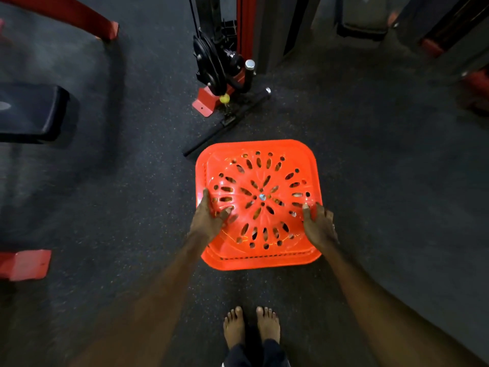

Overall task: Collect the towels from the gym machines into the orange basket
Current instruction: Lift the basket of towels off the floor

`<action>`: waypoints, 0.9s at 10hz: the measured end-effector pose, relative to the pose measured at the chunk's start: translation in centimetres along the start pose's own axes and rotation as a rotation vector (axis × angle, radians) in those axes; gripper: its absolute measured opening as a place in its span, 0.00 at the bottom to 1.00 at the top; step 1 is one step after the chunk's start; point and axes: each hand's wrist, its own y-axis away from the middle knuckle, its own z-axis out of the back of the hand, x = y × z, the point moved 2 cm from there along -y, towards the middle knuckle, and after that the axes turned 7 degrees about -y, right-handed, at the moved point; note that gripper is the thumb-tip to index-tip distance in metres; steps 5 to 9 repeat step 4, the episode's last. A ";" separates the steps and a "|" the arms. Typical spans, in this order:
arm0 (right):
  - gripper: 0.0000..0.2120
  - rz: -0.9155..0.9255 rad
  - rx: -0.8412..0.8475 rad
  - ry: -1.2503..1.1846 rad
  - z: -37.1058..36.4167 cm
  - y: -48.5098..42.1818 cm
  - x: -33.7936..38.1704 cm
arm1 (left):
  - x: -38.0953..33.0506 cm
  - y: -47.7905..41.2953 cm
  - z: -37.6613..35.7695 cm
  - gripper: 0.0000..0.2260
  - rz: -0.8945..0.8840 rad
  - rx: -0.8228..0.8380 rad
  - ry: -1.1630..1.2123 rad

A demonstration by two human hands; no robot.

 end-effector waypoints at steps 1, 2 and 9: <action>0.31 -0.004 0.010 0.009 -0.3 -0.3 0.0 | 0.3 -0.5 -0.1 0.47 0.004 0.018 0.005; 0.31 -0.069 -0.030 -0.004 -1.1 0.0 0.5 | 0.1 -0.8 -0.1 0.51 0.040 0.020 -0.003; 0.27 0.176 -0.315 -0.051 -0.3 1.0 2.8 | -1.9 0.4 1.8 0.29 -0.097 -0.353 -0.074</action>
